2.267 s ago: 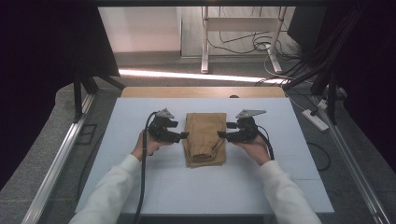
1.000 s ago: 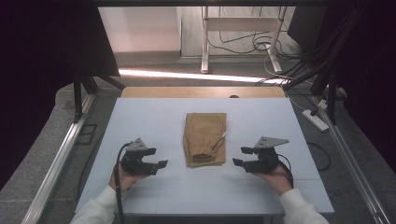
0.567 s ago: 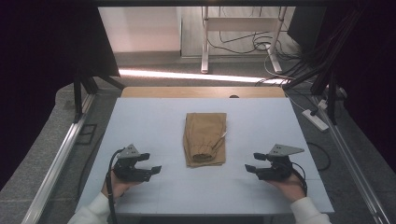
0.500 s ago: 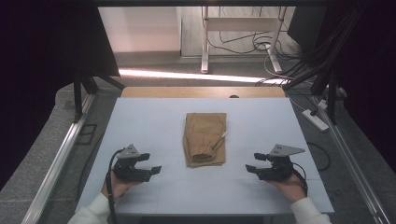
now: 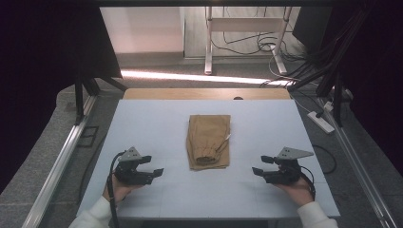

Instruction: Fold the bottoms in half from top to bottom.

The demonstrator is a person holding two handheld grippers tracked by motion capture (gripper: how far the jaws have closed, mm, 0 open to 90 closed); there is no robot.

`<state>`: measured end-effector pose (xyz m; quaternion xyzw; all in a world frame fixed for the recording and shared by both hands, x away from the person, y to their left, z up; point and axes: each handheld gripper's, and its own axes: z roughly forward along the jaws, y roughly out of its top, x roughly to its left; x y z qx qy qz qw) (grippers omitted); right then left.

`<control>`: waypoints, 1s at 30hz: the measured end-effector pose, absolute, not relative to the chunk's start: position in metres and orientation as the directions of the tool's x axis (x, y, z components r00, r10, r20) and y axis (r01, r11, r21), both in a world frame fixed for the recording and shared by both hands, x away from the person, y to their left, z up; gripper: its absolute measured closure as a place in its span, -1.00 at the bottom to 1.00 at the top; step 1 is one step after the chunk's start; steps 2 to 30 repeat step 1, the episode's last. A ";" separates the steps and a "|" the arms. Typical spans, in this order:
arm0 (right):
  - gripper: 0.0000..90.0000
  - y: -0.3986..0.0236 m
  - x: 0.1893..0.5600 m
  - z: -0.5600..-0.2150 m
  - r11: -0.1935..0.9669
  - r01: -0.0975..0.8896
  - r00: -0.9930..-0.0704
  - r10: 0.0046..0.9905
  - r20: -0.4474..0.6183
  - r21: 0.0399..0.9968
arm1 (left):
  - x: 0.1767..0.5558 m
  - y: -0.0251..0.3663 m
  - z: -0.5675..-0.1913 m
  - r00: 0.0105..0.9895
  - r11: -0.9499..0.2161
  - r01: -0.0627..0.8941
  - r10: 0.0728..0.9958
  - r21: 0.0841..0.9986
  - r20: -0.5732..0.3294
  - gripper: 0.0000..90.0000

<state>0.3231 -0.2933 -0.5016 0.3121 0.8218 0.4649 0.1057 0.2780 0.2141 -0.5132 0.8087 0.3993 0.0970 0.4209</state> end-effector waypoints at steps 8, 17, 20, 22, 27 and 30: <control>-0.24 -0.293 0.323 -0.502 0.373 0.414 -0.783 0.611 0.116 0.831 | 0.278 0.214 -0.513 0.662 -0.327 0.565 0.728 0.758 -0.178 -0.48; -0.24 -0.293 0.323 -0.502 0.373 0.414 -0.783 0.611 0.116 0.831 | 0.278 0.214 -0.513 0.662 -0.327 0.565 0.728 0.758 -0.178 -0.48; -0.24 -0.293 0.323 -0.502 0.373 0.414 -0.783 0.611 0.116 0.831 | 0.278 0.214 -0.513 0.662 -0.327 0.565 0.728 0.758 -0.178 -0.48; -0.24 -0.293 0.323 -0.502 0.373 0.414 -0.783 0.611 0.116 0.831 | 0.278 0.214 -0.513 0.662 -0.327 0.565 0.728 0.758 -0.178 -0.48; -0.24 -0.293 0.323 -0.502 0.373 0.414 -0.783 0.611 0.116 0.831 | 0.278 0.214 -0.513 0.662 -0.327 0.565 0.728 0.758 -0.178 -0.48; -0.24 -0.293 0.323 -0.502 0.373 0.414 -0.783 0.611 0.116 0.831 | 0.278 0.214 -0.513 0.662 -0.327 0.565 0.728 0.758 -0.178 -0.48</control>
